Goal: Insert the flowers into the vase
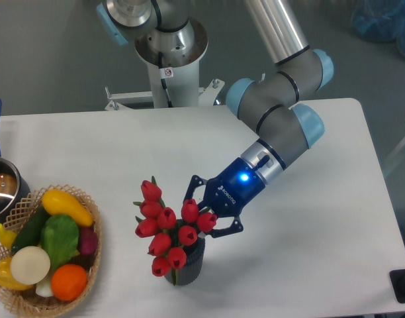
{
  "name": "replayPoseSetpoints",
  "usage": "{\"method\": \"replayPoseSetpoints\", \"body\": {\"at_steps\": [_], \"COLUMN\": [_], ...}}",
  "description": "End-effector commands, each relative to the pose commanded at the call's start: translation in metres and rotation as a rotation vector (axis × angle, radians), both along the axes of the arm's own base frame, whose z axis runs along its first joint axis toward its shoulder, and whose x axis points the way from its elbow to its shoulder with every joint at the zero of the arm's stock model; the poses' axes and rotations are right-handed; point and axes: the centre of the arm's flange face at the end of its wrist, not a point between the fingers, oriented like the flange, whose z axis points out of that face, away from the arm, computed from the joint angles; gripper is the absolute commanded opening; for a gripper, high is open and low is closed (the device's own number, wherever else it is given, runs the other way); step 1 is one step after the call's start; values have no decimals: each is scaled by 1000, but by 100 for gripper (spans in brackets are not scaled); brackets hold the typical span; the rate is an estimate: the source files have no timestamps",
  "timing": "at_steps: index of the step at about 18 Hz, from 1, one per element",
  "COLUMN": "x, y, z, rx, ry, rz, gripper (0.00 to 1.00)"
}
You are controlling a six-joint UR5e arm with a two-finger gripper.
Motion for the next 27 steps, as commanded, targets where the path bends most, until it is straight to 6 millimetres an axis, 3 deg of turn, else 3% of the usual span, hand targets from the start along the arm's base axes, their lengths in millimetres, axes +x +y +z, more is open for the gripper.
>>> {"method": "replayPoseSetpoints", "body": {"at_steps": [2, 3, 4, 5, 14, 18, 22, 27], "x": [1, 1, 1, 1, -3, -25, -45, -69], "y": [-1, -1, -1, -1, -7, -33, -70, -105], "z": [0, 0, 0, 0, 5, 5, 29, 45], "rx": [-1, 1, 1, 1, 8, 5, 3, -172], "ry": [-1, -2, -2, -2, 11, 7, 51, 282], "rz": [0, 0, 0, 0, 11, 64, 137, 210], "gripper": [58, 67, 87, 100, 100, 100, 100, 100]}}
